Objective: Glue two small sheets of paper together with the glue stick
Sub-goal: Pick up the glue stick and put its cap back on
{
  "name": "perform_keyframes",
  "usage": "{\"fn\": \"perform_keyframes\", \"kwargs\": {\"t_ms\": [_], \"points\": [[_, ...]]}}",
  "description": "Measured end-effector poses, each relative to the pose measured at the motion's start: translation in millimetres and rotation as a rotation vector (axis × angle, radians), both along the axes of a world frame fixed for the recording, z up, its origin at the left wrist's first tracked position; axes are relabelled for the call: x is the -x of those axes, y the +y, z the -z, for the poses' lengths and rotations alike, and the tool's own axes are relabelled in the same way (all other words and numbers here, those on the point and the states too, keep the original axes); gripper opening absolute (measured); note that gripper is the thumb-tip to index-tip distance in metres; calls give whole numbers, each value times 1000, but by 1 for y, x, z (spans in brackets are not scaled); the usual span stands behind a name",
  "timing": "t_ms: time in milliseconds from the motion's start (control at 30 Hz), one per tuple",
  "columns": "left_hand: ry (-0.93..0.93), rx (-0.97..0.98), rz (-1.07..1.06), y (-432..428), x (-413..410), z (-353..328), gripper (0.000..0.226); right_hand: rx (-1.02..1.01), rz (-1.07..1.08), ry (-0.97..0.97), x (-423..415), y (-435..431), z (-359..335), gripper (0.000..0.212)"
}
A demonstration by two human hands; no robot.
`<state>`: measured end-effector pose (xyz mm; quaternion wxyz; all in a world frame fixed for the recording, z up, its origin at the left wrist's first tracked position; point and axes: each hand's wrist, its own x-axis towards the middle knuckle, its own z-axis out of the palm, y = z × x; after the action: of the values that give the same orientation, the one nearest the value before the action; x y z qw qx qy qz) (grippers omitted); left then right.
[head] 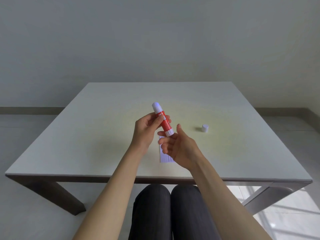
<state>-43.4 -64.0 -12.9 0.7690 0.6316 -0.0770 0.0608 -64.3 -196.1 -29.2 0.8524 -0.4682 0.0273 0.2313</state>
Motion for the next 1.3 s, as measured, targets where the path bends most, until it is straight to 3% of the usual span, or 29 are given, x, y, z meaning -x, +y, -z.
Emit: {"fn": "perform_keyframes", "kwargs": {"t_ms": [67,133,167,233,267,300,367,500,533,600,633,700,767,867,933,1000,1100,1167,1233,1300], "points": [[-2,-8,-15,0,1,-2,13,-129,15,20,0,0,1,42],[-4,-24,-48,-2,0,-3,11,15,208,-225,4,6,7,19],[-3,-30,-61,-3,0,-3,11,260,353,-433,6,9,11,10],[9,-35,-80,-5,1,-3,10,889,632,-781,6,13,21,18],[12,-44,-87,-5,1,-3,9,1095,696,-900,4,14,25,21],[10,-57,-91,-5,1,-3,8,1165,699,-947,3,15,27,24],[7,-83,-94,-2,1,-3,7,950,555,-764,2,15,23,28],[6,-139,-108,5,2,-3,6,33,-18,-60,-2,2,5,49],[3,-143,-108,6,2,-3,5,-85,-87,4,-2,-1,6,46],[-2,-166,-147,7,0,-2,8,-128,-75,-16,-2,-2,9,32],[8,-191,-188,6,-1,-1,11,-35,-2,-117,-1,0,12,22],[48,-225,-270,2,-1,3,15,391,250,-399,5,9,18,9],[81,-239,-331,-6,0,6,21,843,504,-578,9,19,28,22],[81,-277,-429,-16,1,11,30,1246,691,-863,12,22,34,19],[48,-312,-494,-17,3,13,33,1407,671,-1091,7,17,37,20],[-22,-389,-544,-12,6,15,32,1482,476,-1221,-2,6,35,28],[-137,-603,-558,5,7,15,26,1622,342,-1129,-32,-28,32,52],[-187,-781,-551,17,7,14,21,1845,348,-915,-57,-60,28,52],[-219,-904,-539,23,8,14,19,2045,221,-739,-71,-83,31,49],[-242,-966,-526,22,9,14,18,2070,130,-713,-76,-92,42,44]]}}
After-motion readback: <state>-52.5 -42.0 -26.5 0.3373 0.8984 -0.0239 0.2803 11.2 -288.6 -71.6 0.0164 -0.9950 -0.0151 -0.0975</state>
